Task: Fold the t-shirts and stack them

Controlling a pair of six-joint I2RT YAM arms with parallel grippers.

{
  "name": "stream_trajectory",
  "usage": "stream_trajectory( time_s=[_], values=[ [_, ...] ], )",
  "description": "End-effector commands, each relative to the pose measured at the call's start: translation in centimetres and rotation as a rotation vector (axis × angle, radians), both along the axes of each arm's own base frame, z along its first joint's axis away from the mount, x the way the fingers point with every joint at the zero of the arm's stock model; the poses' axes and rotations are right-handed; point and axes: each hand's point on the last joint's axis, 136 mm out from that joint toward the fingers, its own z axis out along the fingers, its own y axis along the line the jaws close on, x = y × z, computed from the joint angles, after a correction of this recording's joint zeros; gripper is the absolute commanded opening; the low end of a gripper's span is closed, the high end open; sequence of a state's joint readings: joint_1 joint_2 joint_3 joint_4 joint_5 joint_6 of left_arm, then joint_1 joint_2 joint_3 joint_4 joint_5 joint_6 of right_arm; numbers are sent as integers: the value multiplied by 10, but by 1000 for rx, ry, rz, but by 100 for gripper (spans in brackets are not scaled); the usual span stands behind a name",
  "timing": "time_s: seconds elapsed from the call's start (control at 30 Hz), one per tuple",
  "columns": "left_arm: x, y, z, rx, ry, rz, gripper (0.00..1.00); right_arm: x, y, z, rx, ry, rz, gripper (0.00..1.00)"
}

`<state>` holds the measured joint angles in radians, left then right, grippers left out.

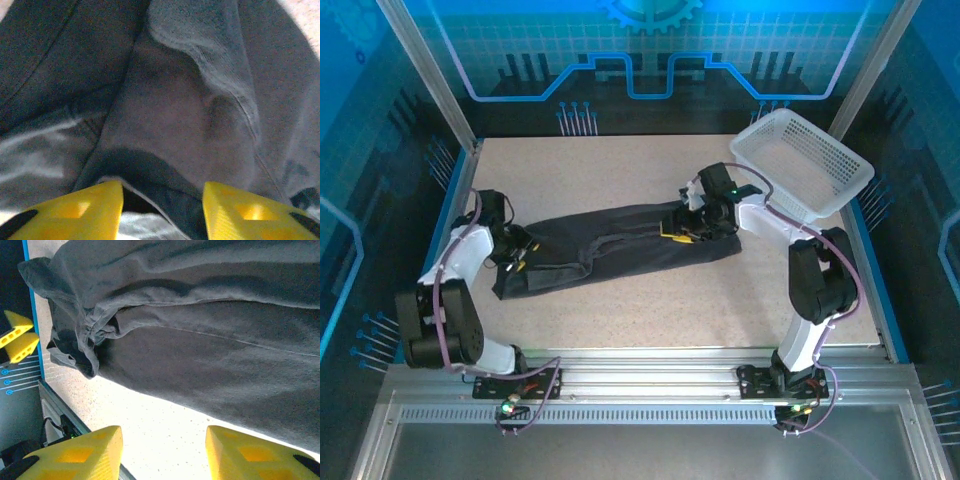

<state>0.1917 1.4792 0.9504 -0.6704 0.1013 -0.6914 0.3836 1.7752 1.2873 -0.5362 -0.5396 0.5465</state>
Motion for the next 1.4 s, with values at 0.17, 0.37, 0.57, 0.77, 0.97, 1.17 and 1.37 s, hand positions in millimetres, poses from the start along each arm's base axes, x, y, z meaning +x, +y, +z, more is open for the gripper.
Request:
stream_trajectory(
  time_s=[0.17, 0.37, 0.57, 0.77, 0.97, 1.17, 1.37],
  values=[
    [-16, -14, -30, -44, 75, -99, 35, 2, 18, 12, 32, -11, 33, 49],
    [-58, -58, -35, -166, 106, -122, 32, 5, 23, 12, 41, -11, 38, 49],
    [-106, -84, -45, -233, 188, -108, 25, 7, 30, 9, 45, -8, 47, 48],
    [-108, -64, -15, -98, 168, -141, 8, 4, 31, 6, 42, -3, 56, 48],
    [-92, -36, 8, 20, 120, -21, 44, -2, 35, 8, 42, -2, 66, 48],
    [-93, -30, 0, -37, 124, 194, 56, -28, 61, -4, 14, 23, 129, 47],
    [-103, -27, -18, -117, 172, 386, 62, -37, 75, -7, 25, 28, 132, 47]
  ],
)
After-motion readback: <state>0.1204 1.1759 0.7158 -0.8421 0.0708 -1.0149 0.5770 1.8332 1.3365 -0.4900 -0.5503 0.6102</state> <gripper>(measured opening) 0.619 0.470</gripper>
